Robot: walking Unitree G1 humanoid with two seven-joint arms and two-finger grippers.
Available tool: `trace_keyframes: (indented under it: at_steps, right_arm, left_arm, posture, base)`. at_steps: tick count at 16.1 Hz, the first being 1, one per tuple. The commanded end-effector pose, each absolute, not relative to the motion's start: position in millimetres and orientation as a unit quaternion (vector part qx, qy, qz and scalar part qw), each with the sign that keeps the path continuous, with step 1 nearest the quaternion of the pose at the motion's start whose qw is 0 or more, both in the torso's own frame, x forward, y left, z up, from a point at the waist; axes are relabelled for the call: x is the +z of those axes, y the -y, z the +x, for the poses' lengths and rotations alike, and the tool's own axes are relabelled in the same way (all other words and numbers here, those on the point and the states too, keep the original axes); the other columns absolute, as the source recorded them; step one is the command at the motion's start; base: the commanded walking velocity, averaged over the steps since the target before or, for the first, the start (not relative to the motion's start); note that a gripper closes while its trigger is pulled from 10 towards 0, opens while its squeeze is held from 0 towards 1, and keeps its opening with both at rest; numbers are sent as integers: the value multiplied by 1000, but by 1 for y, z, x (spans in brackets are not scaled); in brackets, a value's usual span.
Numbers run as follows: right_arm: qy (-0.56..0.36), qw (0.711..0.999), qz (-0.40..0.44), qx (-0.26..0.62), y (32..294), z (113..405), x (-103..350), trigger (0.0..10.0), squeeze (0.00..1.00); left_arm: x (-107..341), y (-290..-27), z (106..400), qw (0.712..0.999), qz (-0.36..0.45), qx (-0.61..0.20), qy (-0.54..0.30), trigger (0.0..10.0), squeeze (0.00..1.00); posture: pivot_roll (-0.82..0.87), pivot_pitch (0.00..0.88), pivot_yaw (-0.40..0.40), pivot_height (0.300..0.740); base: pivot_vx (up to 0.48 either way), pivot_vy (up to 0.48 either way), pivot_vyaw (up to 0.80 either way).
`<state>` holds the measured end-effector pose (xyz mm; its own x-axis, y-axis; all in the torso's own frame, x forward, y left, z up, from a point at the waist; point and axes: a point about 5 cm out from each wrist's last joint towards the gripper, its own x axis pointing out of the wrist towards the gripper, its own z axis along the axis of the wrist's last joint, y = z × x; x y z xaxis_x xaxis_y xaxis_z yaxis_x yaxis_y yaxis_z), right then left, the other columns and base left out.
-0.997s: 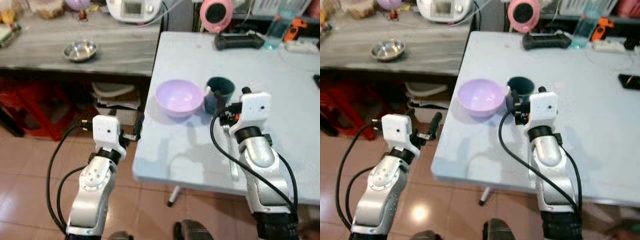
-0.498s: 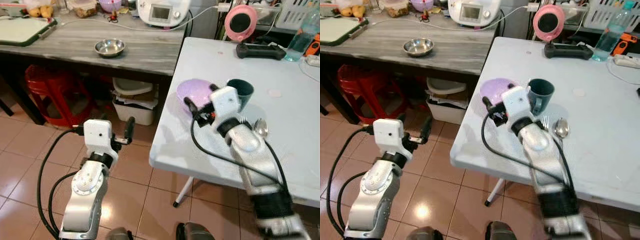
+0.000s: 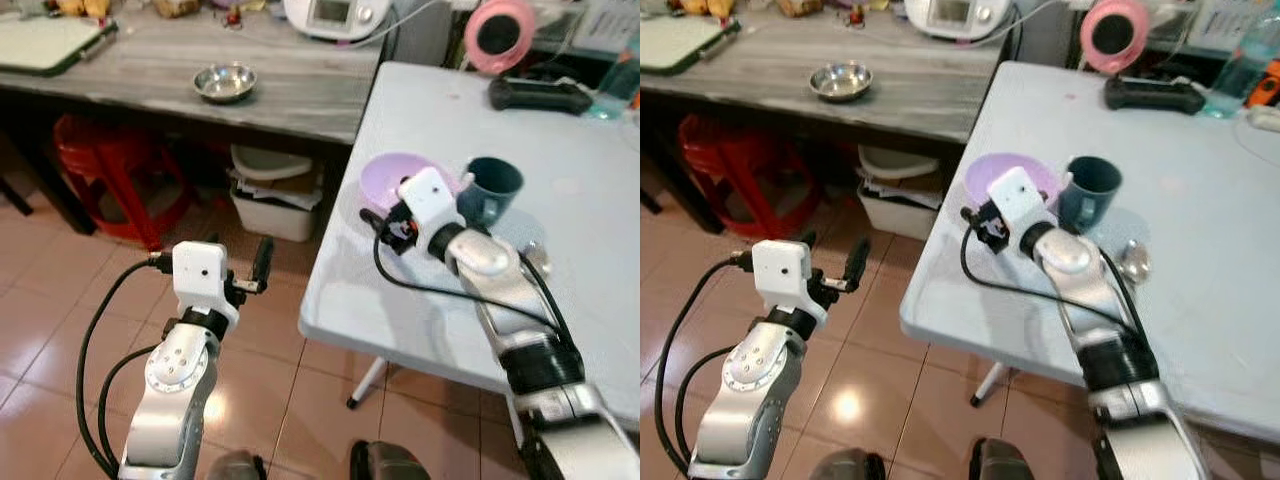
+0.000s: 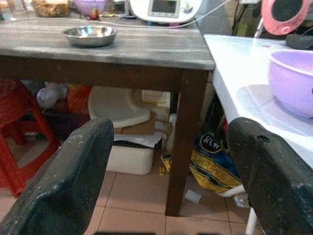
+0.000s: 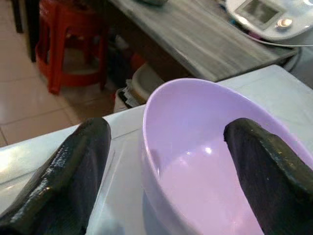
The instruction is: Setting the table
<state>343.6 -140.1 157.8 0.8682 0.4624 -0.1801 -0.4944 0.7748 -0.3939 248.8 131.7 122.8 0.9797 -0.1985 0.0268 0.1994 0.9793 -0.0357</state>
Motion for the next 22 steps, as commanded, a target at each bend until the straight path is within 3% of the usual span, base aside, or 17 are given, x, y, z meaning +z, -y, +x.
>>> trace_keyframes:
  at_steps: [1, 2, 3, 12, 22]
  right_arm:
    - [-39, 936, -230, 264, 138, 345, 157, 10000, 0]
    - [-53, 931, -233, 276, 137, 350, 154, 10000, 0]
    - [-60, 929, -232, 281, 137, 354, 153, 0, 0]
    - [-129, 918, -259, 271, 157, 365, 150, 0, 0]
    - [-133, 914, -264, 279, 159, 361, 148, 0, 0]
  left_arm:
    - [126, -132, 247, 994, -17, -103, 15, 10000, 0]
    - [126, -132, 246, 994, -17, -103, 13, 10000, 0]
    - [126, -131, 246, 994, -17, -105, 12, 10000, 0]
    - [134, -109, 228, 965, -52, -258, 20, 10000, 0]
    - [133, -103, 221, 950, -74, -303, 6, 10000, 0]
  posture:
    - [42, 106, 15, 740]
    - [44, 113, 14, 740]
    - [49, 119, 12, 740]
    - [49, 131, 7, 740]
    - [46, 132, 8, 740]
  base:
    - [0, 0, 0]
    - [0, 0, 0]
    - [0, 0, 0]
    - [0, 0, 0]
    - [0, 0, 0]
